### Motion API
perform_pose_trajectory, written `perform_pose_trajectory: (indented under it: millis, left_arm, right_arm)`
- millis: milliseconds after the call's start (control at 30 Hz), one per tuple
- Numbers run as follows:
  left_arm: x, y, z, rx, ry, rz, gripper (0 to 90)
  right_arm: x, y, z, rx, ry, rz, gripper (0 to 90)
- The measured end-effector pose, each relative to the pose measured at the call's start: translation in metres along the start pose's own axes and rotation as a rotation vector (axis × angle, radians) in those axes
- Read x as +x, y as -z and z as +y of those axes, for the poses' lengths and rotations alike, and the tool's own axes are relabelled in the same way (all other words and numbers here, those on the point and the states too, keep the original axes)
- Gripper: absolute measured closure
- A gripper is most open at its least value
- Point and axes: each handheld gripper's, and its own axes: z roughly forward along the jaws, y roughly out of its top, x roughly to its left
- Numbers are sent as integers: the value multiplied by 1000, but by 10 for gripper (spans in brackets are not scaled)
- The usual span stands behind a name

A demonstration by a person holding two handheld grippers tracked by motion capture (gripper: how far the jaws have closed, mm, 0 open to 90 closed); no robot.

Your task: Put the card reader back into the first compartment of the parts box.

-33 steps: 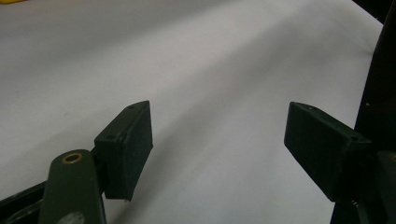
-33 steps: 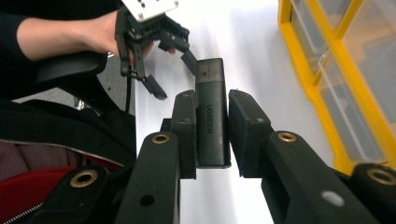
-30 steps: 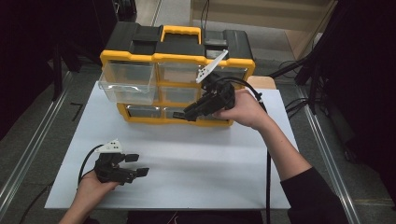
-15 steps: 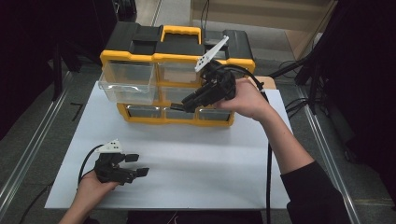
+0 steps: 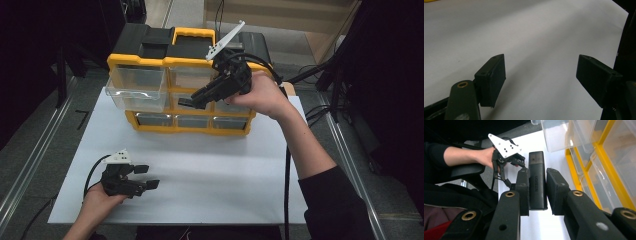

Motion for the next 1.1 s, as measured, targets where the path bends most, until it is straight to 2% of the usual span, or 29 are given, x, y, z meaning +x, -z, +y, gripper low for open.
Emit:
perform_pose_trajectory:
  millis: [267,667,800,1100]
  left_arm:
    - [0,0,0,4,-3,3,251]
    - [0,0,0,1,-3,-2,251]
    - [0,0,0,-1,-1,-3,251]
    - [0,0,1,5,-7,-4,251]
  right_arm:
    - [-1,12,13,-36,-3,-14,709]
    - [-4,16,33,-37,-7,-37,709]
    - [-4,12,43,-57,0,-34,709]
    - [-3,-2,63,-35,-3,-40,709]
